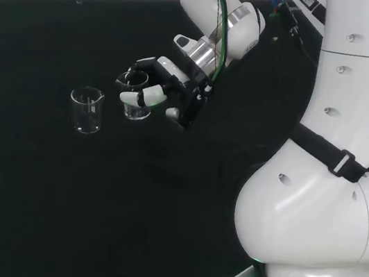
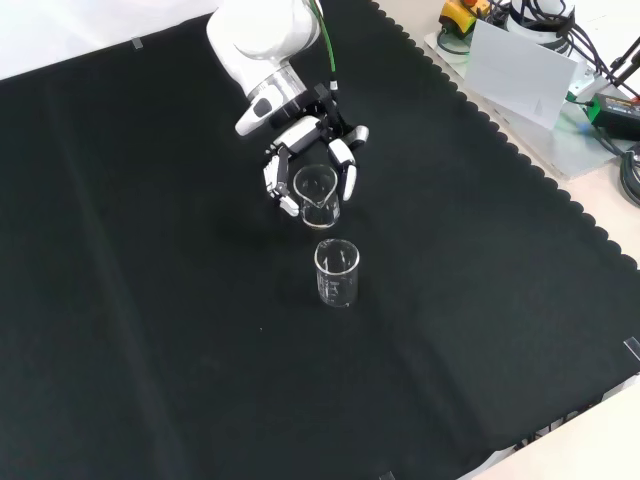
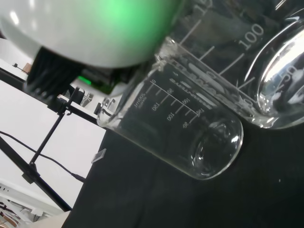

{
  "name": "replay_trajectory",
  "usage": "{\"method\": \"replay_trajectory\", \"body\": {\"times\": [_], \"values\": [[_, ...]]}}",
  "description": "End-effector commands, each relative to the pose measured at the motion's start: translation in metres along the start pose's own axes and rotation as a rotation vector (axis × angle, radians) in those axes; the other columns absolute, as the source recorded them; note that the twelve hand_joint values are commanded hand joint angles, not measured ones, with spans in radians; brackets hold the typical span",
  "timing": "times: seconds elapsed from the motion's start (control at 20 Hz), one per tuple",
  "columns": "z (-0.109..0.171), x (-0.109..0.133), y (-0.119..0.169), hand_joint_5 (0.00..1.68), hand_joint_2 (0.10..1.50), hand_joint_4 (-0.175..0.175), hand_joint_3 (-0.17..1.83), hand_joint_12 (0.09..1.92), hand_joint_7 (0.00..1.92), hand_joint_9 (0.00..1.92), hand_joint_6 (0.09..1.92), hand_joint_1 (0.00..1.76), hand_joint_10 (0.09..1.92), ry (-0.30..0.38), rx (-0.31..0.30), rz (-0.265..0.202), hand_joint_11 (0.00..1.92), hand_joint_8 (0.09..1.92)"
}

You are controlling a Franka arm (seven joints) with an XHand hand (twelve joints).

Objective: Pick up the beaker on the right.

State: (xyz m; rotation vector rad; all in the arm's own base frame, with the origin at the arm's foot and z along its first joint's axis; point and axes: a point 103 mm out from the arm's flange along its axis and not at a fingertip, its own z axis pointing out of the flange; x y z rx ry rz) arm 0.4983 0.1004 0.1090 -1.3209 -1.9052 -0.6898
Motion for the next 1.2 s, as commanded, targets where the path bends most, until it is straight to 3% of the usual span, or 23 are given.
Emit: {"method": "replay_trajectory", "body": {"times": [0.05, 0.65, 0.8, 1.2], "values": [[-0.008, 0.004, -0.001, 1.10, 0.55, -0.175, 0.87, 0.88, 1.33, 1.21, 1.04, 1.43, 0.78, -0.021, 0.000, -0.006, 1.09, 0.83], [-0.018, 0.002, -0.001, 1.10, 0.56, -0.175, 0.87, 0.88, 1.33, 1.21, 1.04, 1.43, 0.78, -0.058, -0.006, -0.014, 1.09, 0.83], [-0.035, -0.004, -0.011, 1.10, 0.56, -0.175, 0.87, 0.88, 1.33, 1.21, 1.04, 1.43, 0.79, -0.050, -0.013, -0.017, 1.09, 0.83], [-0.019, 0.001, -0.003, 1.10, 0.55, -0.175, 0.87, 0.87, 1.33, 1.21, 1.03, 1.43, 0.79, -0.057, -0.004, -0.016, 1.09, 0.83]]}}
